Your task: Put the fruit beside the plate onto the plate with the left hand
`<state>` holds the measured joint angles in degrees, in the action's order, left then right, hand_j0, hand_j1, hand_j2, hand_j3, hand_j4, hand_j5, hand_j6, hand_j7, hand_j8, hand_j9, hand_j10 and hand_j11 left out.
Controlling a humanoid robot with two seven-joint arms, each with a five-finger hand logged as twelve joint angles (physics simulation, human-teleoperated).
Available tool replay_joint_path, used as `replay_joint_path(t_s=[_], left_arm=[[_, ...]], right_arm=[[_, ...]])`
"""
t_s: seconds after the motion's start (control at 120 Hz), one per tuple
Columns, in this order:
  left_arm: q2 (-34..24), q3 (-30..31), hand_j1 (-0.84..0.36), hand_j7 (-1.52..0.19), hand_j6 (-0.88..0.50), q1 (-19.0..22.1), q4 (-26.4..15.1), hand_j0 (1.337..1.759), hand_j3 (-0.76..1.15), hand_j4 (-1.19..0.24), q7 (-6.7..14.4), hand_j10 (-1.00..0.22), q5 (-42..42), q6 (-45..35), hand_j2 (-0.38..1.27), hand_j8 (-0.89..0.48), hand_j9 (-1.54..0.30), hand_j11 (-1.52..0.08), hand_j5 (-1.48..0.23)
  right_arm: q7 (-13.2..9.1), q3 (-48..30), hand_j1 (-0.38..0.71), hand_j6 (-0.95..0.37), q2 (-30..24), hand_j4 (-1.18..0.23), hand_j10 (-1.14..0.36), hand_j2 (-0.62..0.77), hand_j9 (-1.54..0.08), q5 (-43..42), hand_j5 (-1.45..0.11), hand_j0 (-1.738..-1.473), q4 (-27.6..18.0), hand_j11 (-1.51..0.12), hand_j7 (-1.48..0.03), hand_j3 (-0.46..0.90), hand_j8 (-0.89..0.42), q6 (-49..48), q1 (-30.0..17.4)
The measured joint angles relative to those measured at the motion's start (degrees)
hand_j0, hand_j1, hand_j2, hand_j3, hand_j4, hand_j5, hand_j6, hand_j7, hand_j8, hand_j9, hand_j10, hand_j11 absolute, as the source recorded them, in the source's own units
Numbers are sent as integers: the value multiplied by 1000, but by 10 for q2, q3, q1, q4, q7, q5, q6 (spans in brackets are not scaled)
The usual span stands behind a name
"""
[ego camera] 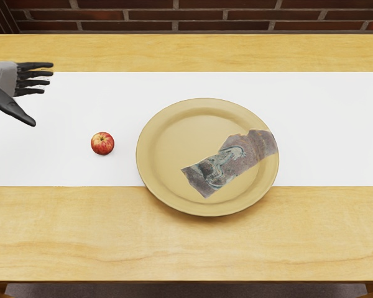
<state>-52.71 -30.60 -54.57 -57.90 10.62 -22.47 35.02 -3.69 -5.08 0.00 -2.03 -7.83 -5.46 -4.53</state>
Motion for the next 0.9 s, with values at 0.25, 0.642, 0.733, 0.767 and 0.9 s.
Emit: replay_joint_path(t_s=[0.25, 0.642, 0.733, 0.767, 0.9], left_arm=[[-41, 41, 329, -24, -21, 6, -94, 1658, 0, -20, 27, -20, -36, -46, 5, -20, -24, -23, -24], [99, 411, 326, -26, -24, -227, -193, 1658, 0, -23, 35, -23, -12, -395, 5, -24, -26, -26, -26], [139, 481, 321, -31, -28, -235, -187, 1658, 0, -27, 35, -26, 17, -476, 6, -27, -31, -31, -32], [150, 499, 314, -40, -33, -239, -184, 1658, 0, -33, 35, -32, 25, -499, 7, -33, -39, -39, -40], [180, 541, 258, -99, -78, -252, -170, 1658, 0, -78, 37, -78, 41, -547, 17, -78, -99, -99, -100]], right_arm=[[0, 0, -349, 0, 0, 0, 0, 0, 0, 0, 0, -1658, 1, 0, 0, 0, 0, 1, 1], [0, 0, -349, 0, 0, 0, 0, 0, 0, 0, 0, -1658, 1, 0, 0, 0, 0, 1, 1], [0, 0, -349, 0, 0, 0, 0, 0, 0, 0, 0, -1658, 1, 0, 0, 0, 0, 1, 1], [0, 0, -349, 0, 0, 0, 0, 0, 0, 0, 0, -1658, 1, 0, 0, 0, 0, 1, 1], [0, 0, -349, 0, 0, 0, 0, 0, 0, 0, 0, -1658, 1, 0, 0, 0, 0, 1, 1]])
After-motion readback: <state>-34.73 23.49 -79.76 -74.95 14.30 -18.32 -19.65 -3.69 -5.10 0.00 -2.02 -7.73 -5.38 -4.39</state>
